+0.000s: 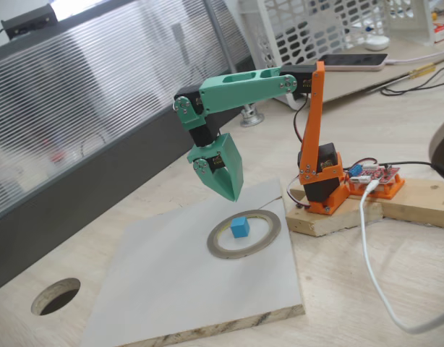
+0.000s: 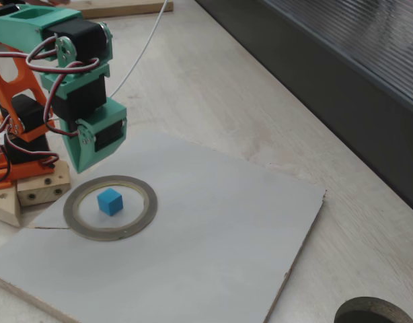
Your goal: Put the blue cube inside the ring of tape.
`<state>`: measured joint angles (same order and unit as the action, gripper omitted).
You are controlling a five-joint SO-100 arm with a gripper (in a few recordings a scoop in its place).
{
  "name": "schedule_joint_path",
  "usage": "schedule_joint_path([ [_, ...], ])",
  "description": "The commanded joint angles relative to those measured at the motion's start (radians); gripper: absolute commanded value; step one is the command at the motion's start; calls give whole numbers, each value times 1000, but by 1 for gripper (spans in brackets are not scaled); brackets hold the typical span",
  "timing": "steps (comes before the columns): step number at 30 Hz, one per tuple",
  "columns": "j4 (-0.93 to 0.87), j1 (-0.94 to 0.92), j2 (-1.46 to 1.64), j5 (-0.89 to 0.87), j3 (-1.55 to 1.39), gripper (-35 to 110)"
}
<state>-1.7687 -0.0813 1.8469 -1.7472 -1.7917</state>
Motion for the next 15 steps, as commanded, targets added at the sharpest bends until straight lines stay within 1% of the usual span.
schedule_joint_path([
  [1, -15, -12, 28, -9, 3, 0],
  [8, -25, -14, 40, -9, 3, 0],
  [11, -26, -15, 124, -12, -5, 0],
  [15, -26, -15, 236, -14, -92, 0],
])
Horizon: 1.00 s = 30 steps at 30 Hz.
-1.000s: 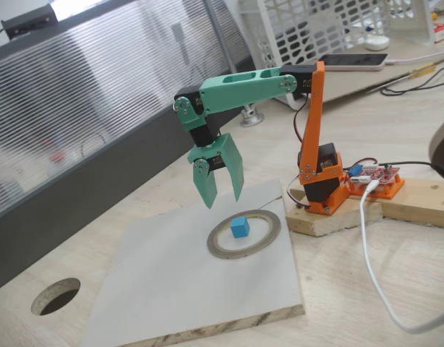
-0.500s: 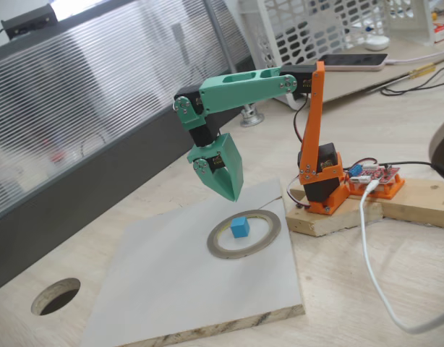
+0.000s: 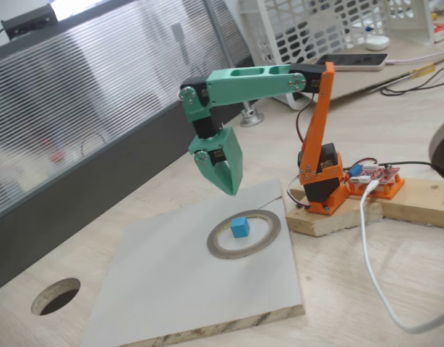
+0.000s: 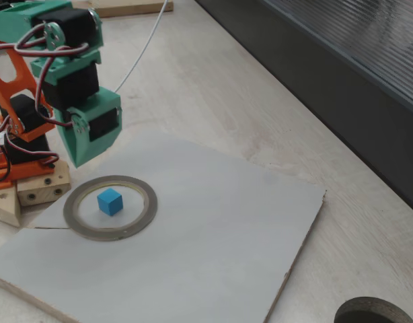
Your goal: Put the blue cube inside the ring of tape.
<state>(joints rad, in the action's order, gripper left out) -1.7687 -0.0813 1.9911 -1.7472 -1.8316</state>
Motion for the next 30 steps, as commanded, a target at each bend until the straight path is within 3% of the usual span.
schedule_joint_path([
  [1, -26, -15, 107, -14, -83, 0],
  [17, -26, -15, 344, -15, -472, 0],
  [30, -26, -15, 359, -15, -508, 0],
])
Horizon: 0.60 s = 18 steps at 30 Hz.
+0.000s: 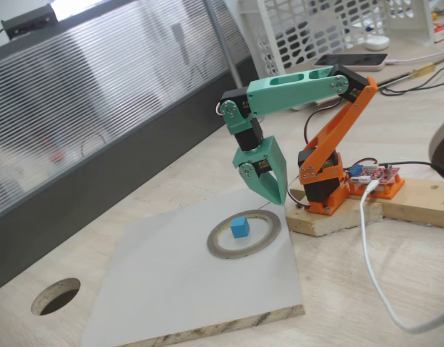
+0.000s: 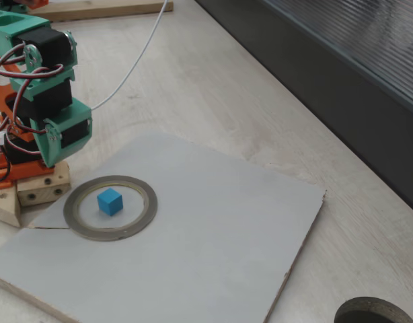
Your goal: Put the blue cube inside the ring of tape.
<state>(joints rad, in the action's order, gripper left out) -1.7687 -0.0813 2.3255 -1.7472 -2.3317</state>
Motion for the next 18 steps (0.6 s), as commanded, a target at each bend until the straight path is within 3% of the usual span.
schedule_joint_path([
  [1, -26, -15, 25, -15, -8, 0],
  [18, -23, -14, 8, -15, -8, 0],
])
